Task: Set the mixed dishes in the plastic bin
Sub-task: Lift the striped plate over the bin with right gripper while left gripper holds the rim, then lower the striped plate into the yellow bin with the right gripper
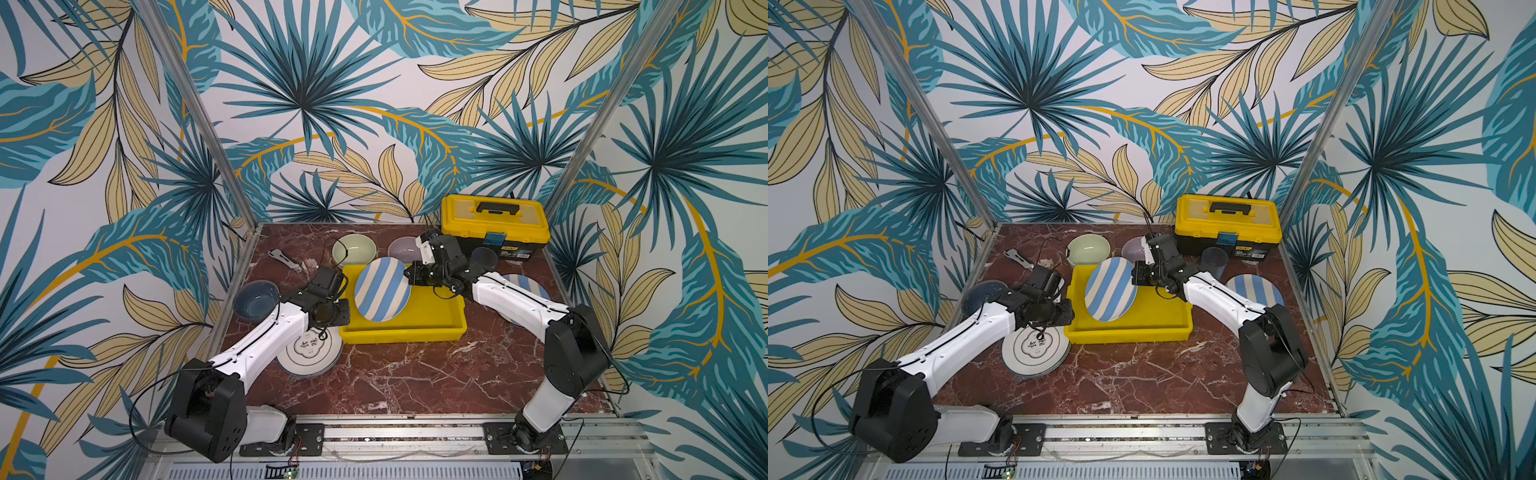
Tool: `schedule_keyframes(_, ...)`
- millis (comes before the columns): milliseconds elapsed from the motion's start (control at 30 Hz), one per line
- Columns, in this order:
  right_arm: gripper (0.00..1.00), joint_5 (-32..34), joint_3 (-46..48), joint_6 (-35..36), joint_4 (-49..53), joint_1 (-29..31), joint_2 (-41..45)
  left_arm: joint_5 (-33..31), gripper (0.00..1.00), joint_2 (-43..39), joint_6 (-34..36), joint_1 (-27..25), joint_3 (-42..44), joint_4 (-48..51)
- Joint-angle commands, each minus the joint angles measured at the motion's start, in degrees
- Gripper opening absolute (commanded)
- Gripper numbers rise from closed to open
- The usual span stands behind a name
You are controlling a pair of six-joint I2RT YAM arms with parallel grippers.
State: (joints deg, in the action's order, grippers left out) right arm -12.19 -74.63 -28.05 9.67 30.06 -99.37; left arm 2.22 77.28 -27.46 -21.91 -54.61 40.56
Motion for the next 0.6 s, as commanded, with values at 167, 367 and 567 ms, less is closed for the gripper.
schedule_keyframes(167,0.0,-1.16,3.14,-0.51,-5.46,2.04,0.01,2.4,0.33,0.85,1.18,0.36,0.82,-2.06)
schedule_keyframes(367,0.0,-1.9,6.61,-1.07,-6.31,2.3,2.1,3.53,0.28,1.47,1.18,0.35,0.73,-2.31)
schedule_keyframes(567,0.0,-2.16,8.1,-2.58,-8.27,2.37,-0.21,4.69,0.27,1.65,2.1,0.33,0.74,-2.64)
